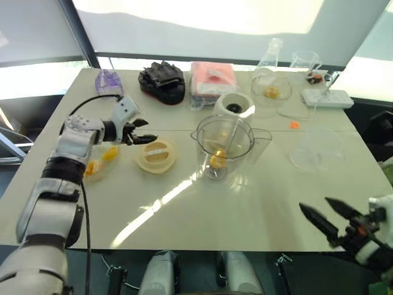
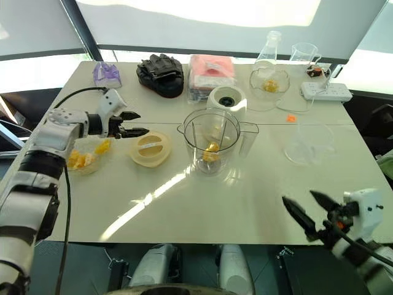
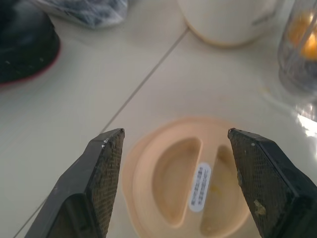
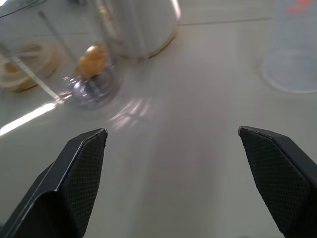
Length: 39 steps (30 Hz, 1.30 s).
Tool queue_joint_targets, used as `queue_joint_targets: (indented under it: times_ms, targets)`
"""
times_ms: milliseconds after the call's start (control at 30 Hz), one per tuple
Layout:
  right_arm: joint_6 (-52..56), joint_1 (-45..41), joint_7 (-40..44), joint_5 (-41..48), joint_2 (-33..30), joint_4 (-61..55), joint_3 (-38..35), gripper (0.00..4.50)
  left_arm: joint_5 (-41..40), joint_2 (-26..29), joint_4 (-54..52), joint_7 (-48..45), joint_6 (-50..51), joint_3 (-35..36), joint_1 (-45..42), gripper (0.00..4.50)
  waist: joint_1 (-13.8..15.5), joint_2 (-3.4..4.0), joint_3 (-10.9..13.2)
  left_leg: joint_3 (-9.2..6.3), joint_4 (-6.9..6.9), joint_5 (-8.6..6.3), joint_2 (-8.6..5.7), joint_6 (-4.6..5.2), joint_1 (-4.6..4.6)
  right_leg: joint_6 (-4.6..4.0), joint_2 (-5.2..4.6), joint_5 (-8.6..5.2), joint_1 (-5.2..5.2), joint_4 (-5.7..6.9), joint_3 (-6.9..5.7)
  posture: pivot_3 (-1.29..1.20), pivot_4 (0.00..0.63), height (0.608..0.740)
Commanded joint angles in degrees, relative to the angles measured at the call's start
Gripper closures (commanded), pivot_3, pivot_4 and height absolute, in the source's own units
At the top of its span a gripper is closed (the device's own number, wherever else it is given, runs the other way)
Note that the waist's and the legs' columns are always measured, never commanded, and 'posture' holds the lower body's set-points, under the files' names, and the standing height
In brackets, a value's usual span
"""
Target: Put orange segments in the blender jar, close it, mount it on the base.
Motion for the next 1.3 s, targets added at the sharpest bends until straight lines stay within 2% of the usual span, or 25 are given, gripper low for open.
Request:
queue_joint_targets:
  times_ms: [33,167,267,433,733,833,967,1000,1200,1300]
  targets:
    - [1.89,0.36,1.85,9.01,-5.63,-2.91,-7.74,0.04,6.13,-1.7,10.76,-3.55,-9.18,-2.86,-6.76,1.01,0.15,-0.16,0.04,0.0,0.01,0.0,0.02,0.0,-0.01,-0.02,0.0,0.02,0.03,-0.07,-0.02,0.0,0.15,0.74]
    - [2.19,-3.37,-0.54,13.88,-10.72,-3.14,-9.93,0.04,11.62,-4.54,19.86,-4.56,-13.22,-5.23,-12.33,1.01,0.34,-0.7,0.04,0.0,0.03,-0.03,0.08,0.06,-0.1,-0.06,-0.02,0.08,0.1,-0.37,-0.05,0.0,0.15,0.74]
    - [1.98,-5.33,-3.22,16.19,-12.35,-4.95,-9.19,0.04,14.56,-5.9,23.36,-4.79,-14.0,-6.13,-14.54,1.01,0.38,-0.71,0.03,-0.02,0.02,-0.15,0.06,0.25,-0.26,0.01,-0.02,0.05,0.03,-0.41,-0.07,0.0,0.15,0.74]
    - [0.84,-7.76,-7.65,19.27,-12.86,-7.44,-6.76,0.04,17.73,-7.51,25.62,-5.61,-15.09,-6.32,-15.28,1.01,0.44,-0.75,0.01,-0.06,0.06,-0.18,-0.04,0.3,-0.81,0.31,-0.01,0.2,-0.41,-0.35,-0.19,0.0,0.15,0.74]
    - [0.54,-9.21,-10.64,18.24,-12.97,-8.61,-2.17,0.04,22.53,-12.39,27.65,-0.21,-11.52,-7.0,-13.73,1.01,0.5,-0.8,-0.01,-0.13,0.28,-0.18,-0.03,0.31,-0.83,0.31,-0.05,0.21,-0.34,-0.35,-0.21,0.0,0.15,0.74]
    - [0.68,-10.24,-11.17,18.21,-13.64,-8.15,-1.55,0.0,23.59,-13.36,28.19,0.54,-10.38,-7.04,-12.81,1.91,0.31,-0.8,-0.02,-0.15,0.39,-0.18,0.0,0.31,-0.82,0.3,-0.04,0.21,-0.33,-0.27,-0.21,0.0,0.15,0.74]
    - [0.73,-11.65,-12.06,18.23,-14.14,-7.79,-0.67,0.0,24.54,-13.86,28.56,2.1,-9.8,-7.03,-11.65,4.05,0.35,-0.78,-0.1,-0.15,0.55,-0.18,0.04,0.32,-0.79,0.24,-0.03,0.22,-0.29,-0.16,-0.2,0.0,0.15,0.74]
    - [0.74,-11.97,-12.19,18.0,-14.16,-7.68,-0.22,0.0,24.66,-13.88,28.64,2.61,-9.74,-6.97,-11.35,4.27,0.36,-0.79,-0.12,-0.16,0.57,-0.18,0.05,0.32,-0.74,0.23,-0.03,0.21,-0.23,-0.14,-0.2,0.0,0.15,0.74]
    - [0.6,-13.23,-11.17,14.52,-13.38,-6.05,3.09,0.0,24.3,-12.35,28.06,3.11,-12.42,-5.96,-11.64,4.26,0.3,-0.78,-0.3,-0.18,0.79,-0.18,0.1,0.32,-0.65,0.13,-0.04,0.19,-0.07,-0.04,-0.2,0.0,0.15,0.74]
    - [0.26,-13.84,-10.31,12.26,-12.49,-5.09,4.94,0.0,21.39,-10.97,27.03,-0.06,-13.3,-2.86,-15.58,4.26,0.27,-0.79,-0.29,-0.17,0.82,-0.18,0.1,0.32,-0.67,0.1,-0.03,0.23,-0.1,-0.04,-0.2,0.0,0.15,0.74]
